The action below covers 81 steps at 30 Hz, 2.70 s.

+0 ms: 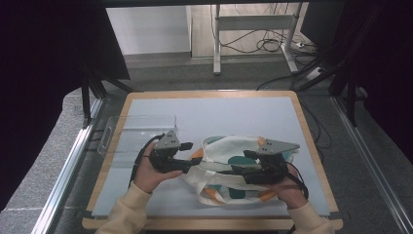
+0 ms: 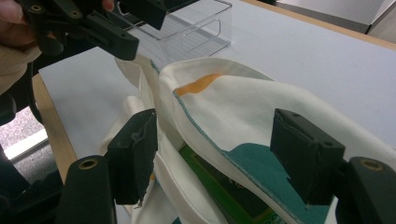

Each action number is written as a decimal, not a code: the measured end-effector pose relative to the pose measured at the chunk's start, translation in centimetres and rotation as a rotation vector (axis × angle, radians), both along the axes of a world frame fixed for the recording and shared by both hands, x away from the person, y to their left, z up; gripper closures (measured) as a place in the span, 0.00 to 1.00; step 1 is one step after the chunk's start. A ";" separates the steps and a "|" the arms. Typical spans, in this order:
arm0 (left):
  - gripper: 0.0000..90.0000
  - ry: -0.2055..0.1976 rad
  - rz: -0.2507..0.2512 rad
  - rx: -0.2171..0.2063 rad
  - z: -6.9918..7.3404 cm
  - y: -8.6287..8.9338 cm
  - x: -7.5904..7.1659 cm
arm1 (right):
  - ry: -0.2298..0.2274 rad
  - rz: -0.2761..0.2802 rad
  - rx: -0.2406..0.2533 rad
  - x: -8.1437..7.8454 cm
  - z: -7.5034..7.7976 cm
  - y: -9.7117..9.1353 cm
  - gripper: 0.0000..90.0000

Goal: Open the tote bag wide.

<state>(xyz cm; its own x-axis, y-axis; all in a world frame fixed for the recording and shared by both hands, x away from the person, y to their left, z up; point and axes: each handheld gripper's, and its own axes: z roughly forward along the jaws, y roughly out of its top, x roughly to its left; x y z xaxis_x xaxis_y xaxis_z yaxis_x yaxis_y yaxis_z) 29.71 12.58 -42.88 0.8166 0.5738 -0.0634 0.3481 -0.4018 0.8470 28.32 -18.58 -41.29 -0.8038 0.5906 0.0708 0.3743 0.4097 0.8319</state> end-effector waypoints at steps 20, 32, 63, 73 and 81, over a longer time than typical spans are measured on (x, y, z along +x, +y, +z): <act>0.51 0.060 -0.203 0.183 -1.5 -4.7 2.1 | 0.013 0.001 0.001 -0.2 -0.3 -0.1 0.36; 0.88 0.102 -0.278 0.230 -1.9 -4.8 2.2 | 0.021 0.001 -0.002 -0.1 -0.5 0.2 0.36; 0.90 0.084 -0.186 0.183 -1.3 -4.3 2.6 | 0.146 0.139 -0.128 -0.4 -2.9 2.8 0.81; 0.90 0.066 -0.154 0.186 -0.9 -4.2 3.0 | 0.165 0.134 -0.126 -0.2 -3.4 2.4 0.96; 0.90 0.058 -0.124 0.179 -0.7 -4.0 3.4 | 0.163 0.147 -0.125 -0.4 -3.4 2.3 0.96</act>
<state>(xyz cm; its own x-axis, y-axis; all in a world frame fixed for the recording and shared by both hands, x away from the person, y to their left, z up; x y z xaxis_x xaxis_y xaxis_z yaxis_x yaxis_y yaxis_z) 33.13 8.54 -43.58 0.8796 0.4754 -0.0184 0.3326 -0.5868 0.7383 27.92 -16.23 -44.71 -0.8658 0.4804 0.1399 0.4278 0.5656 0.7051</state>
